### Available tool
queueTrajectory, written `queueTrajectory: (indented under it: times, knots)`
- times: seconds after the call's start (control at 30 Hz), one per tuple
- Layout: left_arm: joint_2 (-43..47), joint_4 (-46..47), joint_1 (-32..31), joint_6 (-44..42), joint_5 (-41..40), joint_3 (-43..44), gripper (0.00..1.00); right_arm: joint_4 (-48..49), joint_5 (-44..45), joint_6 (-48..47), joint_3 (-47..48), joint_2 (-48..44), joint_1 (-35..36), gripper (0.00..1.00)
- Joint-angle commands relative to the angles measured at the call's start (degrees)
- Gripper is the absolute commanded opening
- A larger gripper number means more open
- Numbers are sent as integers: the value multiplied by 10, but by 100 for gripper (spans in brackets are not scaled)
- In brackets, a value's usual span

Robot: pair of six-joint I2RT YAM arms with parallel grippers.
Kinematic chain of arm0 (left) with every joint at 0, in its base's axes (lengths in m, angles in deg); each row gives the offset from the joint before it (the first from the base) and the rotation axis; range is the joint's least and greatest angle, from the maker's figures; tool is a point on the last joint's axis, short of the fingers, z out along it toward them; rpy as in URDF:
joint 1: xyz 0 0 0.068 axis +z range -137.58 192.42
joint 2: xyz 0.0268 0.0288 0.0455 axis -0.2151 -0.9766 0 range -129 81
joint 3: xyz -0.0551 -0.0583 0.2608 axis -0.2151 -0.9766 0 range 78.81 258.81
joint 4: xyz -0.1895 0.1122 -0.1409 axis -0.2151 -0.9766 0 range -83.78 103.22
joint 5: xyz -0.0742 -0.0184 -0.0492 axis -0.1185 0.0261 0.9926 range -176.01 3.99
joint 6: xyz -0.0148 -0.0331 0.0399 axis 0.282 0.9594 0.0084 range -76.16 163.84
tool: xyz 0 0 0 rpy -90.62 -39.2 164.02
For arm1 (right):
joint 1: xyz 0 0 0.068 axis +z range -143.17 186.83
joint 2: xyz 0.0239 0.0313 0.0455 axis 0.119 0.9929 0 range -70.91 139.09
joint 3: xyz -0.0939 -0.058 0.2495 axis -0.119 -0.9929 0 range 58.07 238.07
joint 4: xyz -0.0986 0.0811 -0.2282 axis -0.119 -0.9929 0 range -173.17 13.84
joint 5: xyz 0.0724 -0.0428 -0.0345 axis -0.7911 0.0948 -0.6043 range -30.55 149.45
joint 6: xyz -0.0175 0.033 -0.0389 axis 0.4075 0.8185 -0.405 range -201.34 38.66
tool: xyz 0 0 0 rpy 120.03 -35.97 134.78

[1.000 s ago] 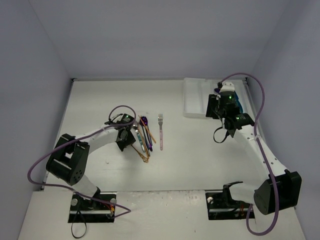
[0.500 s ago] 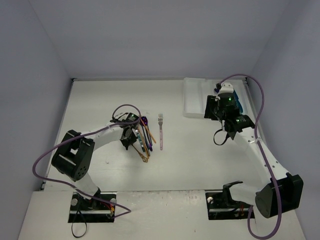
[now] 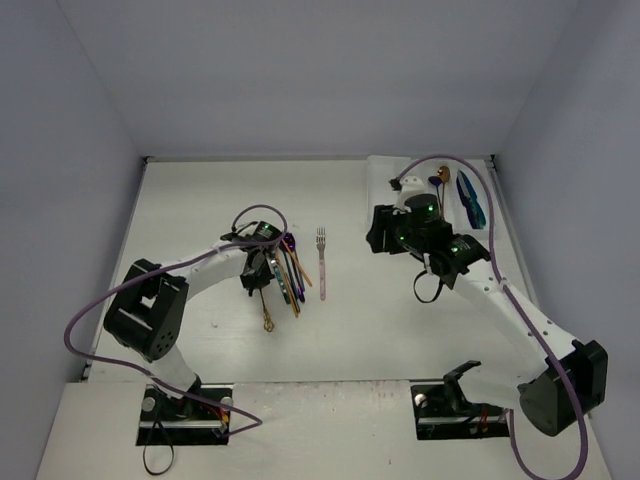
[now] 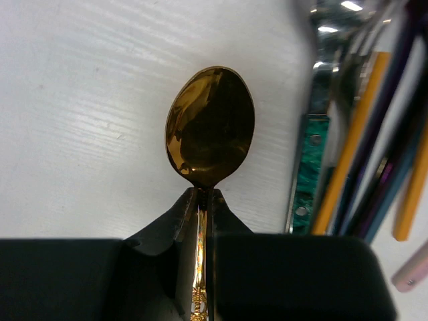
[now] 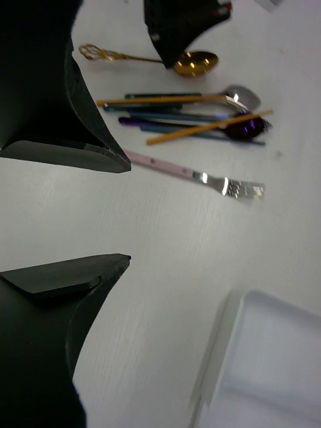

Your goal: Sort the eating utensils into containers

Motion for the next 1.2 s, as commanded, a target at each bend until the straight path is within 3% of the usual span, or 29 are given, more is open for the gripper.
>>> queueTrajectory:
  times: [0.0, 0.13, 0.3, 0.43, 0.77, 0.93, 1.07, 1.13, 1.17]
  knots:
    - [70, 16, 12, -69, 27, 47, 0, 69, -52, 47, 25, 16, 77, 52]
    - [132, 68, 24, -63, 90, 39, 0, 147, -73, 97, 8, 31, 137, 57]
    - [200, 145, 28, -20, 157, 9, 0, 179, -49, 115, 32, 77, 205, 59]
    - [230, 222, 29, 24, 192, -14, 0, 191, -35, 126, 55, 110, 232, 59]
    - [264, 292, 28, 67, 240, -27, 0, 215, -12, 129, 94, 178, 254, 55]
    - [278, 298, 28, 71, 250, -30, 0, 220, 0, 127, 111, 203, 254, 45]
    - [280, 320, 28, 70, 255, -37, 0, 221, 22, 120, 113, 207, 252, 24]
    - [281, 321, 28, 68, 255, -39, 0, 220, 38, 116, 111, 204, 248, 2]
    - [281, 316, 28, 64, 253, -38, 0, 220, 44, 112, 110, 203, 246, 0]
